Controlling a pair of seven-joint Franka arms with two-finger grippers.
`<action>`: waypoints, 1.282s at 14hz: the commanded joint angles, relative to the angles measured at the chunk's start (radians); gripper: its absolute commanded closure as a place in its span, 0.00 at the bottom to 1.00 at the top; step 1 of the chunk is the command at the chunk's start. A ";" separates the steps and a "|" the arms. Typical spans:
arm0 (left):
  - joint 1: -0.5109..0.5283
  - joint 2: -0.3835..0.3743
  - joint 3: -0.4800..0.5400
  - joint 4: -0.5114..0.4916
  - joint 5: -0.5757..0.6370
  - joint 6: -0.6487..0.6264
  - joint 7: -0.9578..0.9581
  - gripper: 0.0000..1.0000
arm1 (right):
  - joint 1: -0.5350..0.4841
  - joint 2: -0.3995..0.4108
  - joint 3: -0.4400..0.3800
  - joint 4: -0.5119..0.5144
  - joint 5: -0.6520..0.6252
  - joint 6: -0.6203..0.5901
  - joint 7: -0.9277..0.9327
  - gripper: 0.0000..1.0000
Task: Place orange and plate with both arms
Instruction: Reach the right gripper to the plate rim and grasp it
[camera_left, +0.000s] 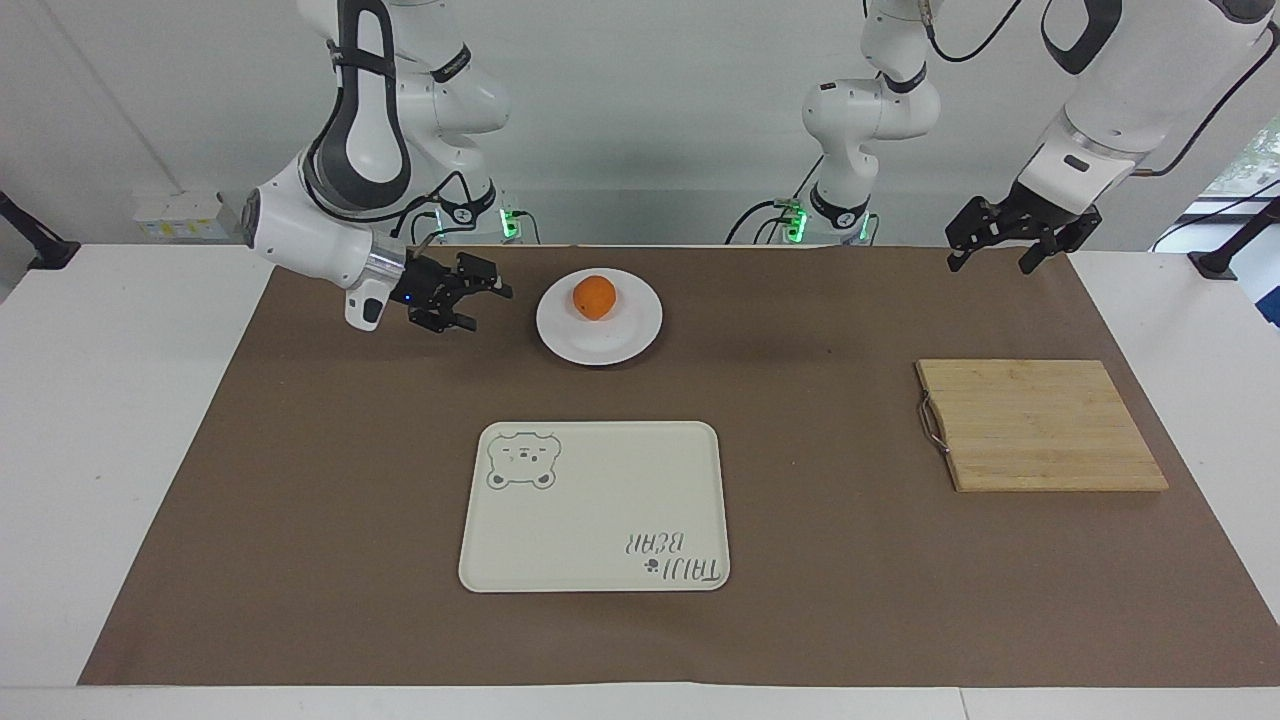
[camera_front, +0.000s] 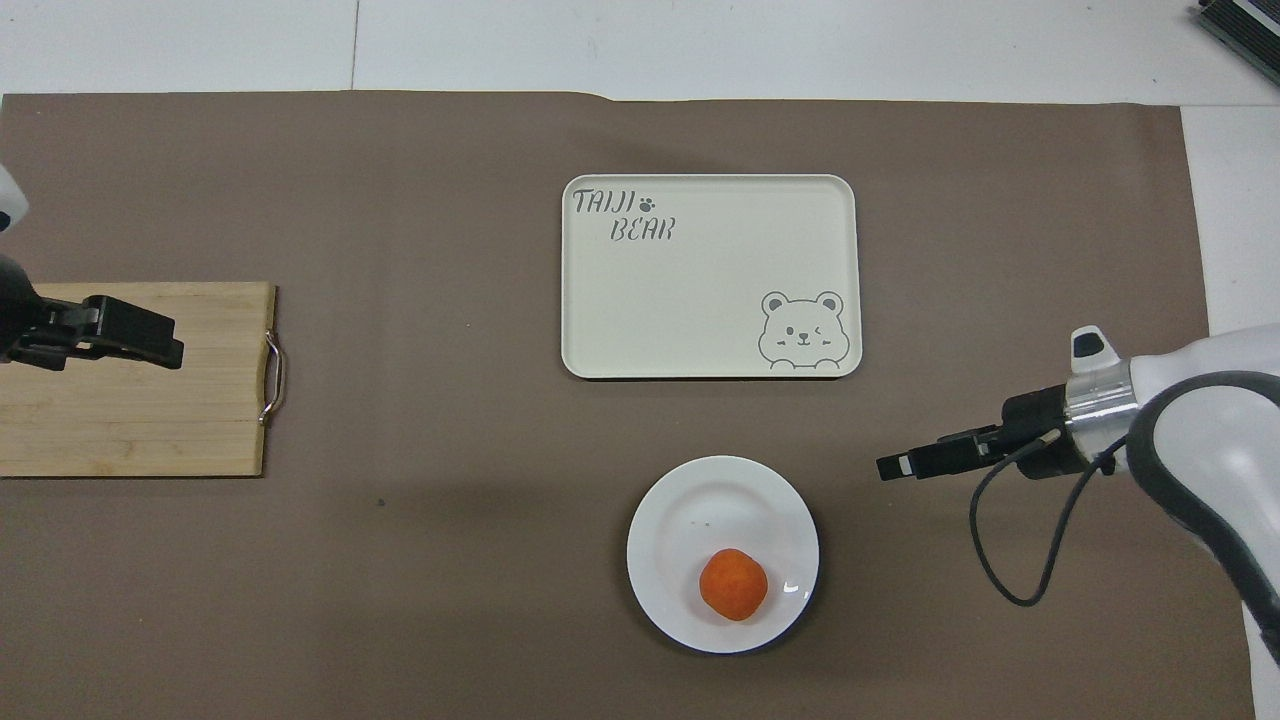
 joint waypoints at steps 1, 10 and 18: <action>0.012 -0.016 -0.010 -0.007 0.018 -0.014 0.009 0.00 | 0.001 0.021 0.001 -0.080 0.087 0.042 -0.110 0.00; 0.012 -0.016 -0.011 -0.007 0.018 -0.014 0.009 0.00 | 0.125 0.074 0.001 -0.213 0.277 0.158 -0.171 0.00; 0.012 -0.016 -0.010 -0.007 0.018 -0.014 0.009 0.00 | 0.142 0.063 0.001 -0.275 0.331 0.169 -0.173 0.00</action>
